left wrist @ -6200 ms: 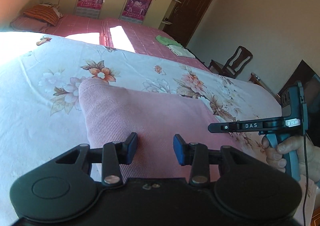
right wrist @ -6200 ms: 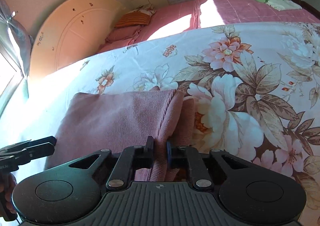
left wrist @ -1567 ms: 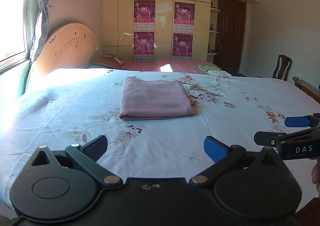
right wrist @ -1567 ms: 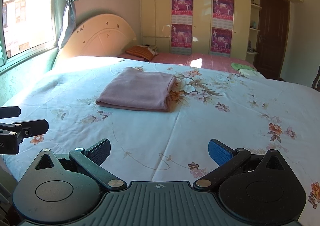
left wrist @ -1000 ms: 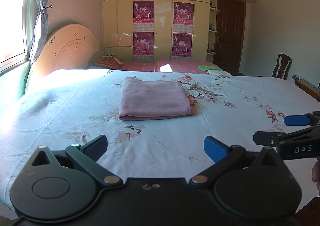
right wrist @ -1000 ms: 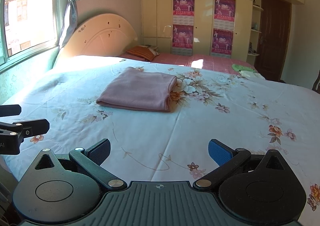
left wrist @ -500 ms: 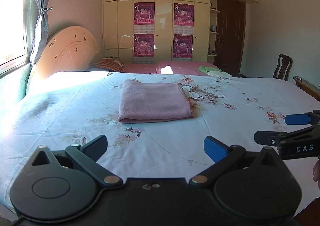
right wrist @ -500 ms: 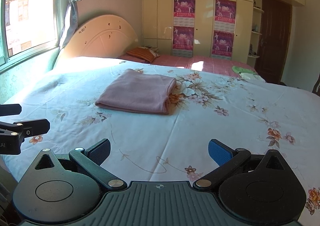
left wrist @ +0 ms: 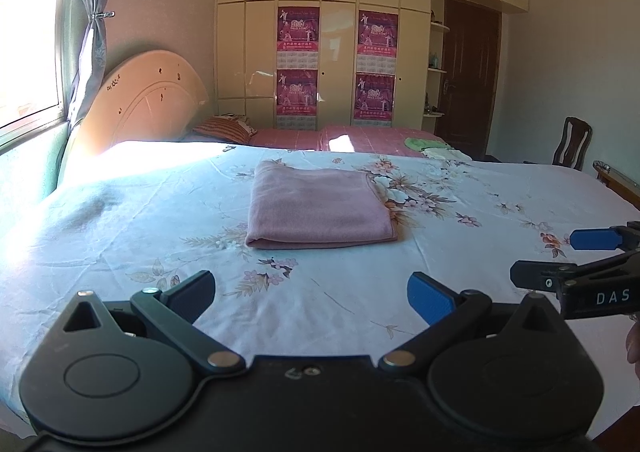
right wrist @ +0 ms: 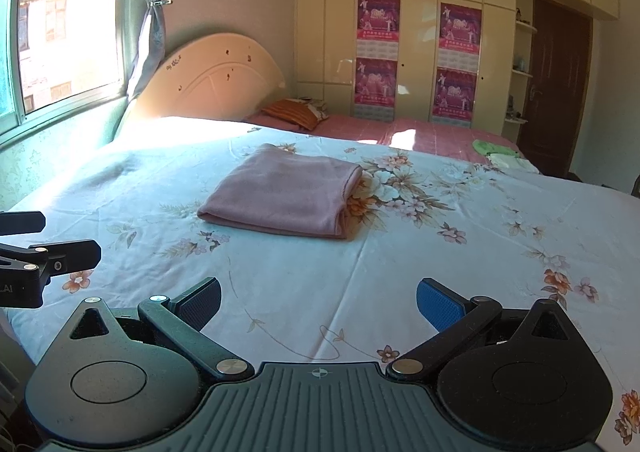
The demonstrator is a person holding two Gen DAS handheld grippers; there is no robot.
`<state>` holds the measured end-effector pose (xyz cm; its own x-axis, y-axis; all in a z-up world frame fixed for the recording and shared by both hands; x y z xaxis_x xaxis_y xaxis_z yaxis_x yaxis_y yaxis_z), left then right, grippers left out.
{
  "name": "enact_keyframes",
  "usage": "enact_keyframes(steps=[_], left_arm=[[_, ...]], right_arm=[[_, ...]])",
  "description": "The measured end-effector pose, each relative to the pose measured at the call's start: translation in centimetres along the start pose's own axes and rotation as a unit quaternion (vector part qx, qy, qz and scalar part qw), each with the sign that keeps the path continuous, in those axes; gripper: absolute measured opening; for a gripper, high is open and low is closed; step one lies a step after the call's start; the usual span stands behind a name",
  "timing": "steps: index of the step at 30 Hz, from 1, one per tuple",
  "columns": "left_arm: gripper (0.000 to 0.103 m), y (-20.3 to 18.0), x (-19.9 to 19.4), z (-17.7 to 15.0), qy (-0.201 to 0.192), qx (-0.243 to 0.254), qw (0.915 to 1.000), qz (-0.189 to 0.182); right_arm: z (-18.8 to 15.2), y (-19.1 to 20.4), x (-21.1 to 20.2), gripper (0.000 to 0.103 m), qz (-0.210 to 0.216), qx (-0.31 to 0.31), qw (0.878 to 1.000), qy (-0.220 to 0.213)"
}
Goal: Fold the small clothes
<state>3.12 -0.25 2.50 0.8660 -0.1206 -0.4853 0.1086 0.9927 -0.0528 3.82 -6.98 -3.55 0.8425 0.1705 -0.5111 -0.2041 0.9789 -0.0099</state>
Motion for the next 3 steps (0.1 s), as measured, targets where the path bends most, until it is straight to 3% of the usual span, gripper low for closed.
enact_keyframes(steps=[3], left_arm=[[0.103, -0.04, 0.24, 0.08, 0.002, -0.002, 1.0000, -0.002]], right_arm=[[0.23, 0.23, 0.11, 0.103, 0.005, -0.003, 1.000, -0.003]])
Point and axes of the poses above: each gripper's, at about its wrist camera, not at the fingertips, and x roughly the way its jaws point, y to its left, z to its top, the point moved 7 cm from there along x, roughly the way its jaws point, and after that the axes turned 7 degrees about -z, right-handed, at the moved point
